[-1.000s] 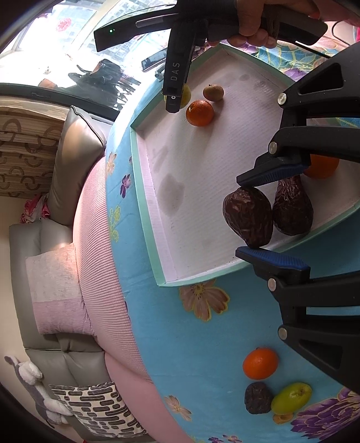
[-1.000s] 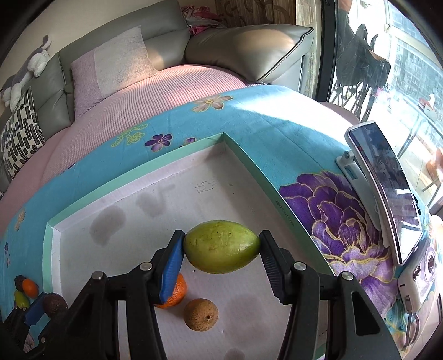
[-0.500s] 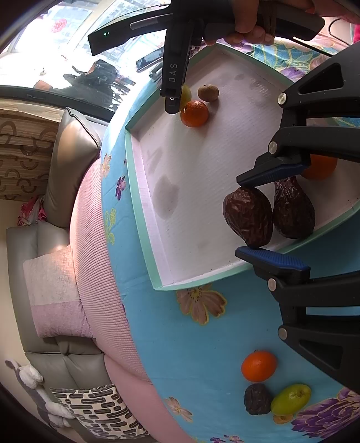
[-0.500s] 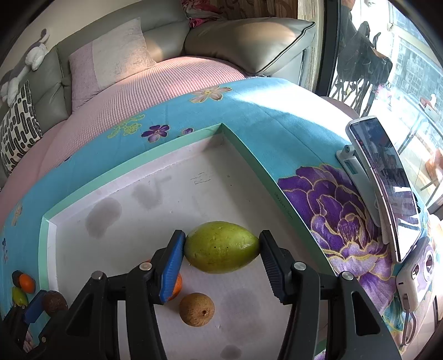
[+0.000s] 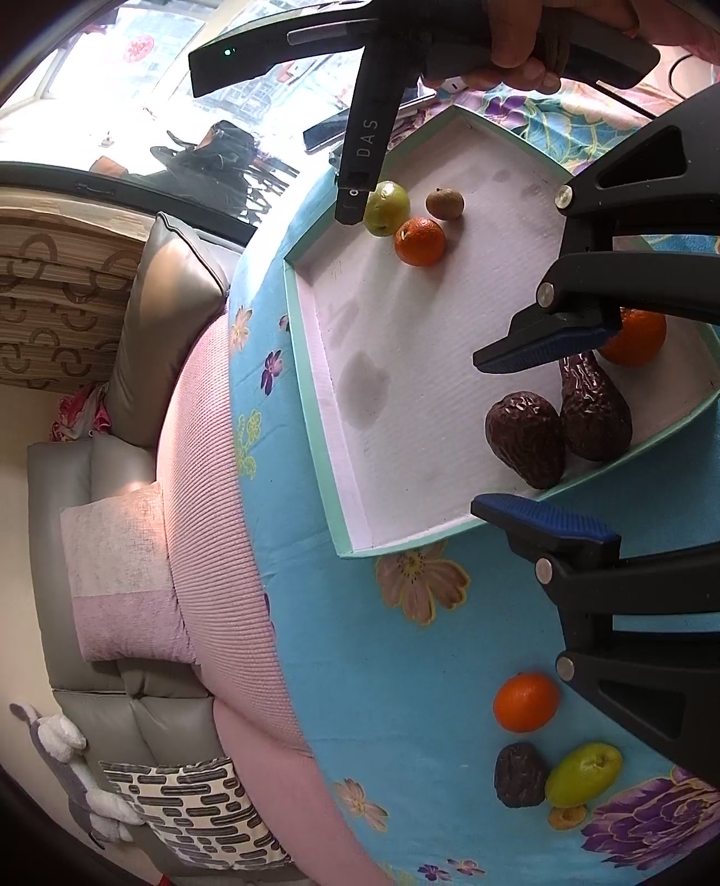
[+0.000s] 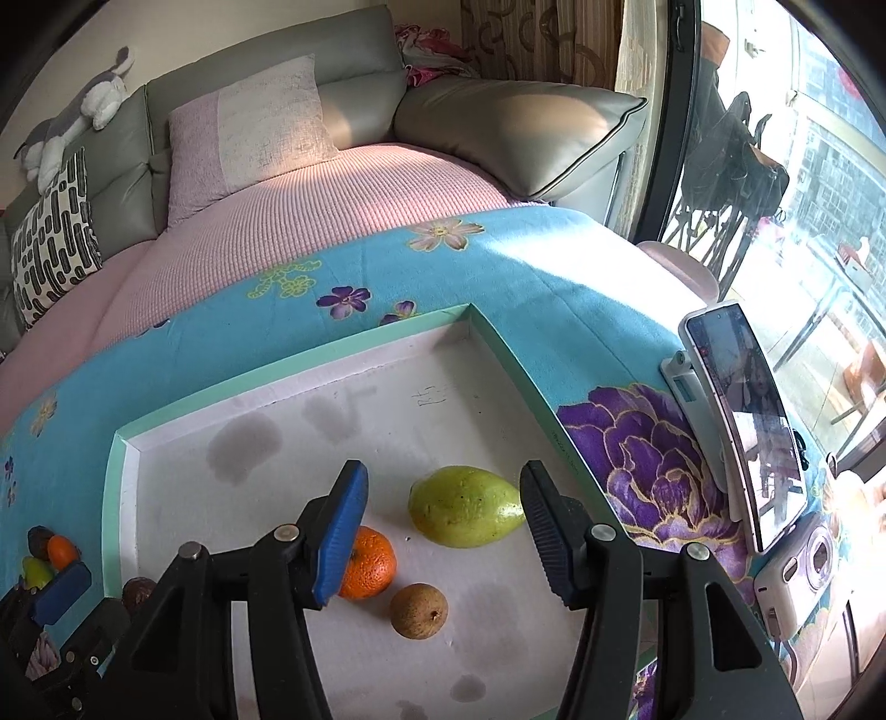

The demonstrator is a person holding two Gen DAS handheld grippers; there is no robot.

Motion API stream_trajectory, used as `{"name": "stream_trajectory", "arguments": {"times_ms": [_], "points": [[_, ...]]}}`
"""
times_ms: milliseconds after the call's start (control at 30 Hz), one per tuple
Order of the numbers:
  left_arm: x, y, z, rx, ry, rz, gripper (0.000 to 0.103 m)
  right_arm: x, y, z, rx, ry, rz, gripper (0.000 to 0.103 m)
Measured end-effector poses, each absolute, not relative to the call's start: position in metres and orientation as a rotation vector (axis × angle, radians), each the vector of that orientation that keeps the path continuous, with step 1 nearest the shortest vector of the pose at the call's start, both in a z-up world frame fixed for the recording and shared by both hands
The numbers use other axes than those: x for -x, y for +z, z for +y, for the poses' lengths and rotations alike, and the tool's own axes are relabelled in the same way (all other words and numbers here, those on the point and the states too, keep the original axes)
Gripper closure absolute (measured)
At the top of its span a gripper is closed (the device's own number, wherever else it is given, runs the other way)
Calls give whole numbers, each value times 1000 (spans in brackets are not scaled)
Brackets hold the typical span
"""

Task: Organize fruits
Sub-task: 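Lower and release the green fruit in the tray with the right gripper while the left gripper releases the date, then withdraw both open grippers from the tray toward the remaining fruits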

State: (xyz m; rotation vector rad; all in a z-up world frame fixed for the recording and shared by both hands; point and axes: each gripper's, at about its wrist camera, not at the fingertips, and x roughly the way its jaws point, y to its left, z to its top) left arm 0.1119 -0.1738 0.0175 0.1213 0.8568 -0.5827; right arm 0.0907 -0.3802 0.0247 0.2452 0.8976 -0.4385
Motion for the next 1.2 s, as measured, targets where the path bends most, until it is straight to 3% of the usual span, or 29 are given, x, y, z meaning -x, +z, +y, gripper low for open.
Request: {"name": "stream_trajectory", "arguments": {"times_ms": [800,1200], "points": [[-146,28,-4,152,-72,926,54,-104,37,-280,-98,-194,886,45],[-131,42,50,151,66,883,54,-106,37,-206,20,-20,880,45]]}}
